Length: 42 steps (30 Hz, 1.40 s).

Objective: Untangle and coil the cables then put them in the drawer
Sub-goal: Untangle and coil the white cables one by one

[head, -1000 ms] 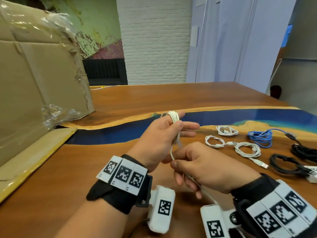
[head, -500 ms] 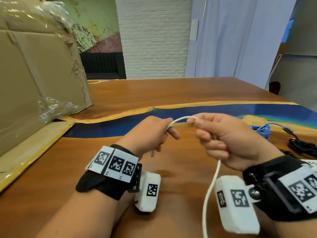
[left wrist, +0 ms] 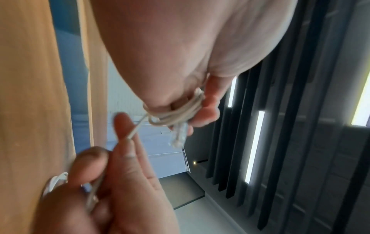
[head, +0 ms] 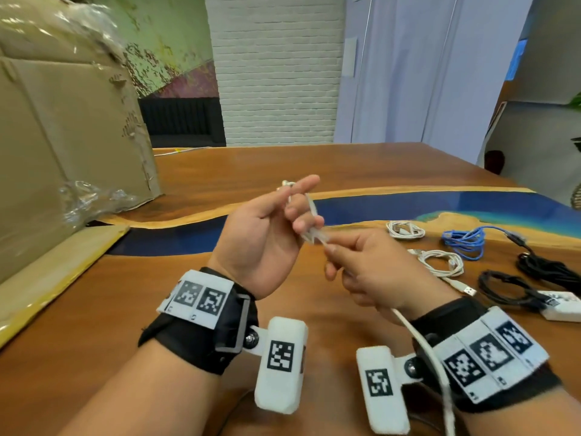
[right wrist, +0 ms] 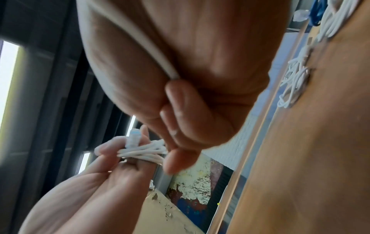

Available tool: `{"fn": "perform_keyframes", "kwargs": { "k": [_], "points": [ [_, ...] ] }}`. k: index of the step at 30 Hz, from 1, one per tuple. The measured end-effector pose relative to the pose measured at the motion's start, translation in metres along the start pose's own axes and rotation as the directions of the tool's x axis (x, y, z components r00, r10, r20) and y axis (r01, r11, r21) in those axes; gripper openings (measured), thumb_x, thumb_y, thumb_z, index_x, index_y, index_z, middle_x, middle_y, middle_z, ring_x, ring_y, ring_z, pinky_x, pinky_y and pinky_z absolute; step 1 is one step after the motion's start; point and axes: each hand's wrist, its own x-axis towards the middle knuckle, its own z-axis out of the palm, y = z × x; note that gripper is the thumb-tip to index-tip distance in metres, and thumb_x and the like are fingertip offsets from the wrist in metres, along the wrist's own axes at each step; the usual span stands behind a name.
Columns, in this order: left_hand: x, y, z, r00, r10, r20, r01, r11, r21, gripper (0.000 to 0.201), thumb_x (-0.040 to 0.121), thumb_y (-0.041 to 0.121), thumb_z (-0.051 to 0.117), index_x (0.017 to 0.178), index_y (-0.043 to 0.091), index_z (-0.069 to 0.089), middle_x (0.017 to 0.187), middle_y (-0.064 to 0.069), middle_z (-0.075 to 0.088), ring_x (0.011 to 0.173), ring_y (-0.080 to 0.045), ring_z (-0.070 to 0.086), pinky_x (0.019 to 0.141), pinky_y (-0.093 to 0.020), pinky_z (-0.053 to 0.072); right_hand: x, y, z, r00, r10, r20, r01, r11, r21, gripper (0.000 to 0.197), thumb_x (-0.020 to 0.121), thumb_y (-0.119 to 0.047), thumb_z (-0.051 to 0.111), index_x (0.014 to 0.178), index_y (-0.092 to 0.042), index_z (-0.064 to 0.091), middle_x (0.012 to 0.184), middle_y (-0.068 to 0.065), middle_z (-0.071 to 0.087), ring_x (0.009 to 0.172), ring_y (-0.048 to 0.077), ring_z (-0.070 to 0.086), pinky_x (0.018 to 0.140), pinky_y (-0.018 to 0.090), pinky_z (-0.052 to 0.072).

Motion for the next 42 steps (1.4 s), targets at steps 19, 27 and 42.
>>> {"fn": "perform_keyframes", "kwargs": {
  "k": [19,27,42],
  "points": [
    [-0.005,-0.003,-0.006,0.968,-0.177,-0.181,0.241,0.426,0.872,0.066,0.102,0.061,0.038,0.084,0.008,0.074,0.045,0.001,0.037,0.044,-0.019,0.039,0.068,-0.039,0.049,-0.015,-0.025,-0.021,0.985,-0.128,0.115,0.078,0.927,0.366,0.031,0.079,-0.001,0.065,0.108,-0.002,0.078,0.083,0.014,0.072,0.050,0.010,0.058,0.047,0.023,0.056],
    [-0.011,0.007,0.000,0.947,-0.284,0.149,0.221,0.914,0.341,0.053,0.097,0.046,0.040,0.065,0.009,0.061,0.040,0.008,0.011,0.034,-0.013,0.007,0.046,-0.026,0.035,-0.002,-0.016,-0.037,0.972,-0.149,-0.184,0.205,0.920,0.335,0.019,0.099,-0.005,0.055,0.108,-0.002,0.072,0.078,0.008,0.070,0.040,0.006,0.032,0.032,0.015,0.021],
    [-0.010,-0.005,0.008,0.975,-0.209,0.070,0.201,0.973,0.112,0.049,0.092,0.039,0.044,0.051,0.014,0.048,0.038,0.006,0.010,0.036,-0.015,0.003,0.044,-0.025,0.022,-0.001,-0.004,0.000,0.963,-0.230,-0.142,0.243,0.966,0.086,0.020,0.100,-0.017,0.062,0.104,-0.008,0.080,0.094,0.016,0.078,0.082,0.024,0.073,0.073,0.032,0.059]
  ]
}}
